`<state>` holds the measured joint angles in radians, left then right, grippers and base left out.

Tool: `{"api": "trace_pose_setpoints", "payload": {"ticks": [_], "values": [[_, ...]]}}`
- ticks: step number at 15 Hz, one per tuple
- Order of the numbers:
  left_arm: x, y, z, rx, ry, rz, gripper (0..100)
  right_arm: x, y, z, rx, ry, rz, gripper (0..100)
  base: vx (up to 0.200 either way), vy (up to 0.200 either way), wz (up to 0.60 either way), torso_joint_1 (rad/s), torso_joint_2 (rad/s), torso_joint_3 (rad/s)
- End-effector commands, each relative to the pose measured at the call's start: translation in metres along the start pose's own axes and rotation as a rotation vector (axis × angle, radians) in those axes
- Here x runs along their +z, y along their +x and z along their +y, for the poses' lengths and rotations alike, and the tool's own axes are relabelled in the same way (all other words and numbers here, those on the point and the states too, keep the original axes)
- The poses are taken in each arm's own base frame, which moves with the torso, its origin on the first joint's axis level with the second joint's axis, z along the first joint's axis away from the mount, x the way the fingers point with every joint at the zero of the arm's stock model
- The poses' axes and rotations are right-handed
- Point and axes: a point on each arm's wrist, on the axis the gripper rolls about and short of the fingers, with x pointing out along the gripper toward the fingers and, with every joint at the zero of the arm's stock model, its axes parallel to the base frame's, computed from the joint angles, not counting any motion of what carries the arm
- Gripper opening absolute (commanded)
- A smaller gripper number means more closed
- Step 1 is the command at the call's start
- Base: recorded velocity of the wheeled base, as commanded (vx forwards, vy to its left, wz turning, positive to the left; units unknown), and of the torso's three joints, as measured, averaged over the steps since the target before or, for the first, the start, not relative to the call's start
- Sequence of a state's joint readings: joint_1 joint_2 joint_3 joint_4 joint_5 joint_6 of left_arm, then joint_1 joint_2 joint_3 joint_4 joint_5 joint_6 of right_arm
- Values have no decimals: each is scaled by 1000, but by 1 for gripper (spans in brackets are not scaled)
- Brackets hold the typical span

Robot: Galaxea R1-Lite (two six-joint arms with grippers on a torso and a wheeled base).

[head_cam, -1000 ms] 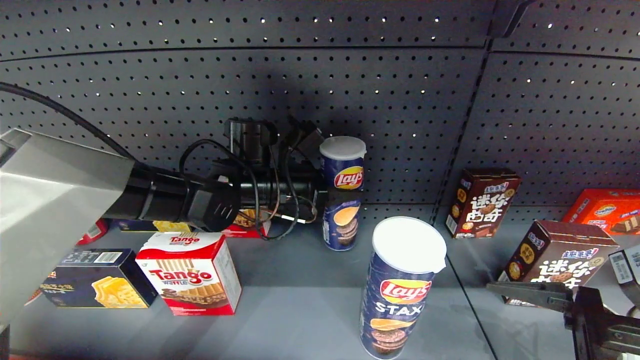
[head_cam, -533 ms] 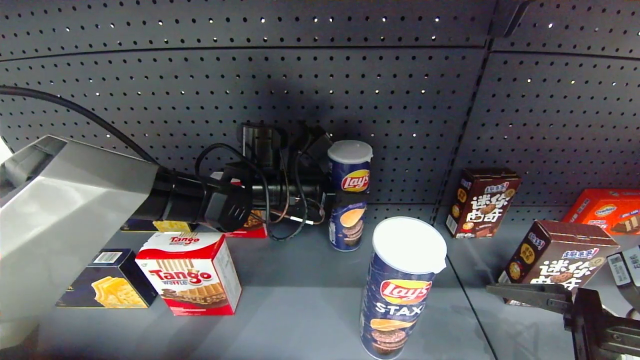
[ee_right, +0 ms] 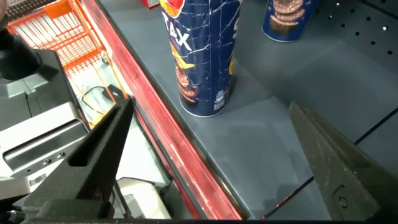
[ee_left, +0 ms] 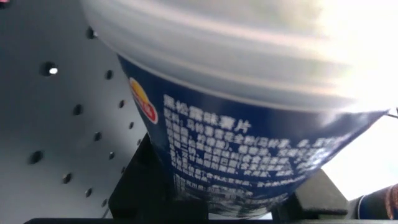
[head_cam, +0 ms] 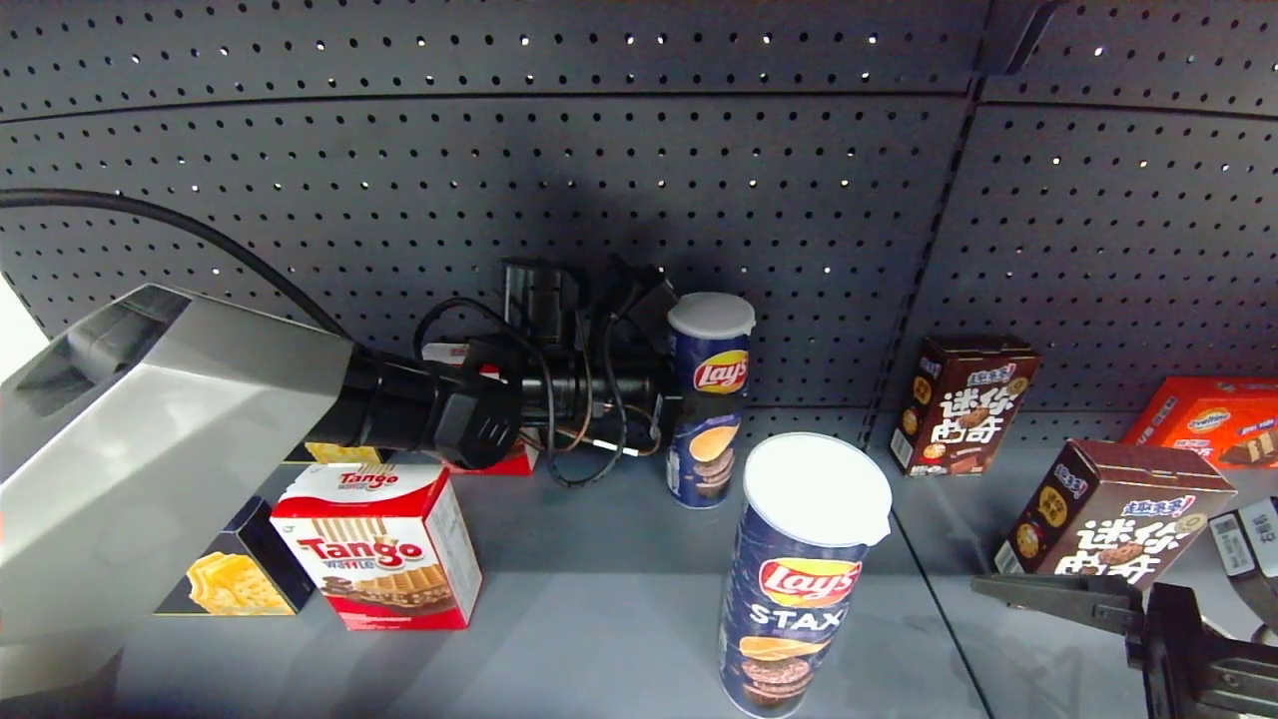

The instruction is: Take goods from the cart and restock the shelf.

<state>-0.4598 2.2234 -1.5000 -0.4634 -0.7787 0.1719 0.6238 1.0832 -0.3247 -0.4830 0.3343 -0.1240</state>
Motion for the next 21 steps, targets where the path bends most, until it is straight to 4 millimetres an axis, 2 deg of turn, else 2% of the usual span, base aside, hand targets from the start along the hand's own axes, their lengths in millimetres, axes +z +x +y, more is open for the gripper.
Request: {"api": "trace_pose_setpoints", "payload": {"ticks": [1, 5, 9, 11, 15, 17, 19, 20, 21], "values": [[-2, 2, 0, 1, -5, 5, 100, -2, -1, 1, 1, 0, 2, 100, 0, 0, 0, 0, 0, 0], [-4, 1, -1, 0, -11, 12, 100, -4, -1, 1, 2, 3, 11, 100, 0, 0, 0, 0, 0, 0], [12, -21, -15, 11, -3, 3, 100, -5, 0, 0, 2, 7, 19, 100, 0, 0, 0, 0, 0, 0], [25, -44, -23, 36, 5, -9, 100, -7, 2, 0, 5, 11, 30, 100, 0, 0, 0, 0, 0, 0], [46, -74, -35, 73, 31, -40, 100, -7, 4, -1, 2, 14, 38, 100, 0, 0, 0, 0, 0, 0], [58, -107, -45, 120, 44, -58, 100, -7, 6, -2, 0, 17, 45, 100, 0, 0, 0, 0, 0, 0], [61, -137, -60, 161, 43, -63, 100, -6, 9, -3, -2, 18, 50, 100, 0, 0, 0, 0, 0, 0], [61, -139, -62, 164, 43, -64, 100, -6, 9, -3, 1, 18, 51, 100, 0, 0, 0, 0, 0, 0], [67, -161, -77, 193, 53, -79, 100, -7, 10, -4, -19, 19, 60, 100, 0, 0, 0, 0, 0, 0]]}}
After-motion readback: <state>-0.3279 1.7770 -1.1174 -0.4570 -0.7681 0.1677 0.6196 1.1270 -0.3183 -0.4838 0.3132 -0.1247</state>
